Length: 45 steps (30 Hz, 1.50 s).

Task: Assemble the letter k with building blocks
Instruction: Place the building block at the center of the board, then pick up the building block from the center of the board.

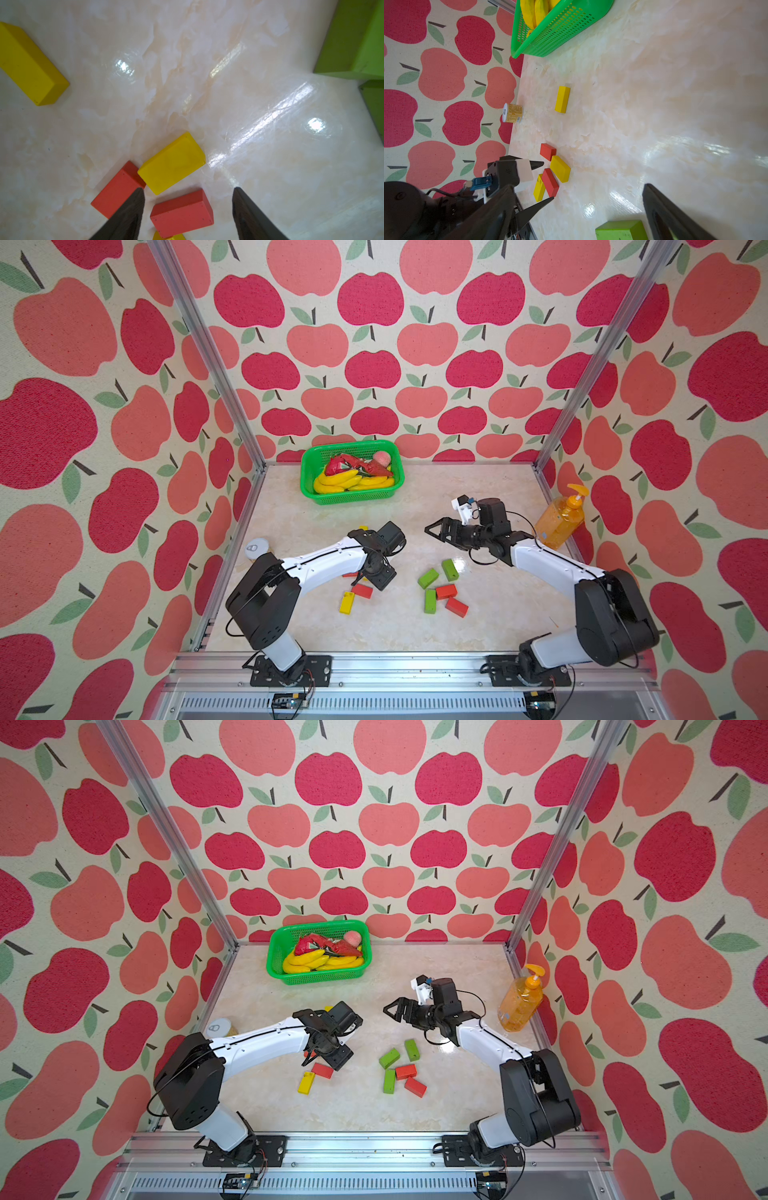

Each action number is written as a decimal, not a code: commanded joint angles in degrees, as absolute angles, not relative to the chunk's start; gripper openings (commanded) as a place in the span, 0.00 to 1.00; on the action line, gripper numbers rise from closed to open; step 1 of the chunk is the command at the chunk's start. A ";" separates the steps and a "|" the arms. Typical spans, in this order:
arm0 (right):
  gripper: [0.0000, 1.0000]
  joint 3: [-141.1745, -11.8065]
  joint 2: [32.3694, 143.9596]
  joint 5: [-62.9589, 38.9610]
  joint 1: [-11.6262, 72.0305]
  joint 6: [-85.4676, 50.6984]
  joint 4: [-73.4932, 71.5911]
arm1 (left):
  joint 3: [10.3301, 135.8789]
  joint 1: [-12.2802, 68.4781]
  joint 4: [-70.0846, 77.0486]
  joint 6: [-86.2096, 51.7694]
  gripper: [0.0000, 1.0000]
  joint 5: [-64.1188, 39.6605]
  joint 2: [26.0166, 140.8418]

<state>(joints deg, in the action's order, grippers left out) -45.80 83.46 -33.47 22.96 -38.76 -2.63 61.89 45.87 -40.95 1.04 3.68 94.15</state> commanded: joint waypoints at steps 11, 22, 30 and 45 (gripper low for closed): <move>0.99 -43.15 81.21 -36.48 19.55 -42.95 -4.87 | 61.94 44.57 -41.12 7.42 0.72 2.61 98.82; 0.99 -43.07 82.12 -35.95 19.42 -42.55 -5.09 | 61.87 43.79 -40.74 7.79 0.71 2.44 100.36; 0.99 -43.15 82.87 -35.51 19.42 -42.22 -4.99 | 61.61 42.86 -39.33 7.88 0.70 2.81 101.31; 0.99 -43.41 84.37 -35.22 19.36 -41.87 -5.07 | 63.58 42.03 -36.79 9.42 0.71 1.94 105.66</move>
<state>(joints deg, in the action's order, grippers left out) -43.57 83.66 -35.24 19.79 -42.11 -4.67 63.20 42.24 -37.82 8.03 2.48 102.26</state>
